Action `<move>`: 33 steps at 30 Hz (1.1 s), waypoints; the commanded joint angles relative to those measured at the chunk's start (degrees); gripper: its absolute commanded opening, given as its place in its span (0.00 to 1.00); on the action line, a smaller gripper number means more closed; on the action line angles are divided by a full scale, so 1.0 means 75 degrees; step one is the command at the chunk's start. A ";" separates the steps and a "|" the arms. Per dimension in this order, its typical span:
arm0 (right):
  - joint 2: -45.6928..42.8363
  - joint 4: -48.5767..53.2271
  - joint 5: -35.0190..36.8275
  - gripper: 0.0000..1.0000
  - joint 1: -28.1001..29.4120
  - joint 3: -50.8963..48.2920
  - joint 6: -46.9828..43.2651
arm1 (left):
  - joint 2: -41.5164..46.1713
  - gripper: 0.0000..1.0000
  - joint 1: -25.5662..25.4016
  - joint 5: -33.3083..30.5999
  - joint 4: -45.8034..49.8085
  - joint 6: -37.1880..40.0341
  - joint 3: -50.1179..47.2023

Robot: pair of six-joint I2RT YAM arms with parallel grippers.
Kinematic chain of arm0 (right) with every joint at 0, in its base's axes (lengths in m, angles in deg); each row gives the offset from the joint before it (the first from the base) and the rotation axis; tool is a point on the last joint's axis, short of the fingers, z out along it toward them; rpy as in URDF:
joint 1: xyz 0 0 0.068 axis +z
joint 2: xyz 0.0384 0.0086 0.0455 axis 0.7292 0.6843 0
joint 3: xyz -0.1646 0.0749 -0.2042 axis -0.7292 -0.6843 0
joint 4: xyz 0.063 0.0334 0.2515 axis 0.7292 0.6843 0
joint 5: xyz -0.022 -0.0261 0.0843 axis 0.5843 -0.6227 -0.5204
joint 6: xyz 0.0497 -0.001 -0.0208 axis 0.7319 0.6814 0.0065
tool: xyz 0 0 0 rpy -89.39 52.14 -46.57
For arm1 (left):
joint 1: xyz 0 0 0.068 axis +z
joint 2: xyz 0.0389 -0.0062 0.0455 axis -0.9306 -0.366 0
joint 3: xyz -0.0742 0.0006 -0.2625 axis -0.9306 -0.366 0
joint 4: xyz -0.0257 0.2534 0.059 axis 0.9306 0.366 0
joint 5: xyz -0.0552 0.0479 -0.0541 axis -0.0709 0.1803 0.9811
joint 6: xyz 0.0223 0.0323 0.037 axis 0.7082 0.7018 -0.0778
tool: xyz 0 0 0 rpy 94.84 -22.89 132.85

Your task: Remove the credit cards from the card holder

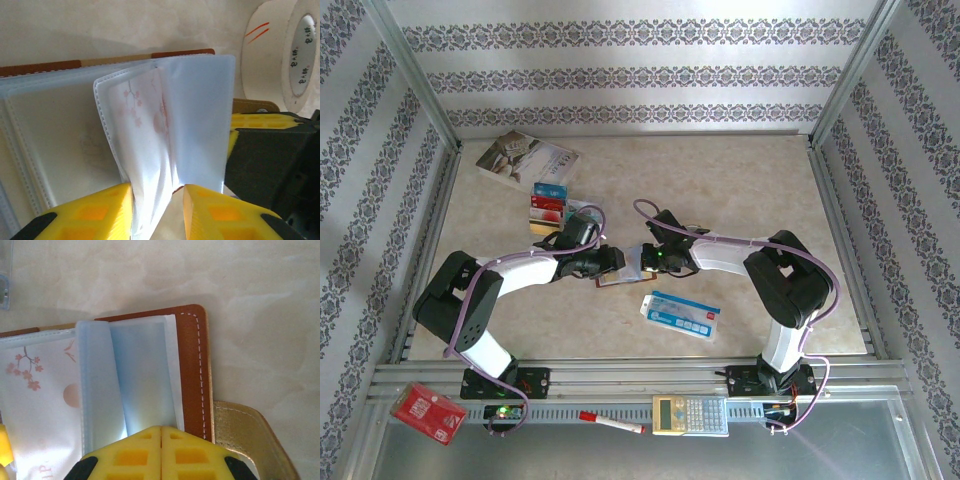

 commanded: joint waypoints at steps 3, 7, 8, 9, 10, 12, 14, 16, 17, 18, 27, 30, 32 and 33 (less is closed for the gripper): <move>-0.0588 0.0139 0.0082 0.09 -0.0183 -0.0202 -0.0013 | 0.0093 0.32 -0.0007 -0.0617 0.0986 0.0425 0.0246; -0.0908 0.0219 -0.0030 0.10 -0.0275 -0.0133 -0.0181 | 0.0387 0.32 -0.0007 -0.1216 0.1645 0.0627 0.0320; -0.0983 0.0266 -0.0069 0.11 -0.0272 -0.0099 -0.0242 | 0.0511 0.32 -0.0007 -0.1359 0.1760 0.0683 0.0326; -0.1063 0.0328 -0.0067 0.11 -0.0276 -0.0060 -0.0291 | 0.0631 0.32 -0.0013 -0.1455 0.1818 0.0700 0.0325; -0.1154 0.0373 -0.0027 0.11 -0.0269 -0.0043 -0.0317 | 0.0744 0.32 -0.0007 -0.1492 0.1820 0.0735 0.0327; -0.1442 0.0358 0.0052 0.12 -0.0273 -0.0066 -0.0362 | 0.0912 0.32 -0.0009 -0.1399 0.1753 0.0756 0.0331; -0.1663 0.0273 0.0054 0.14 -0.0276 -0.0086 -0.0419 | 0.0975 0.32 -0.0019 -0.1219 0.1573 0.0748 0.0293; -0.1702 0.0180 -0.0116 0.15 -0.0228 -0.0043 -0.0519 | 0.0948 0.32 -0.0013 -0.0942 0.1223 0.0669 0.0242; -0.1619 0.0157 -0.0255 0.15 -0.0180 0.0020 -0.0560 | 0.0879 0.31 -0.0010 -0.0769 0.0988 0.0601 0.0203; -0.1487 0.0158 -0.0417 0.15 -0.0158 0.0104 -0.0585 | 0.0804 0.30 -0.0007 -0.0605 0.0760 0.0523 0.0180; -0.0276 0.0151 -0.0612 0.14 0.0100 0.0540 -0.0322 | -0.0002 0.28 -0.0019 -0.0052 -0.0170 -0.0031 0.0286; 0.0089 0.0151 -0.0666 0.13 0.0102 0.0669 -0.0254 | -0.0170 0.28 -0.0026 -0.0170 -0.0028 0.0009 0.0323; 0.0299 0.0136 -0.0772 0.12 0.0102 0.0724 -0.0248 | -0.0204 0.28 -0.0019 -0.0391 0.0124 0.0049 0.0316; 0.0370 0.0140 -0.0808 0.12 0.0104 0.0743 -0.0248 | -0.0207 0.28 -0.0029 -0.0528 0.0238 0.0087 0.0322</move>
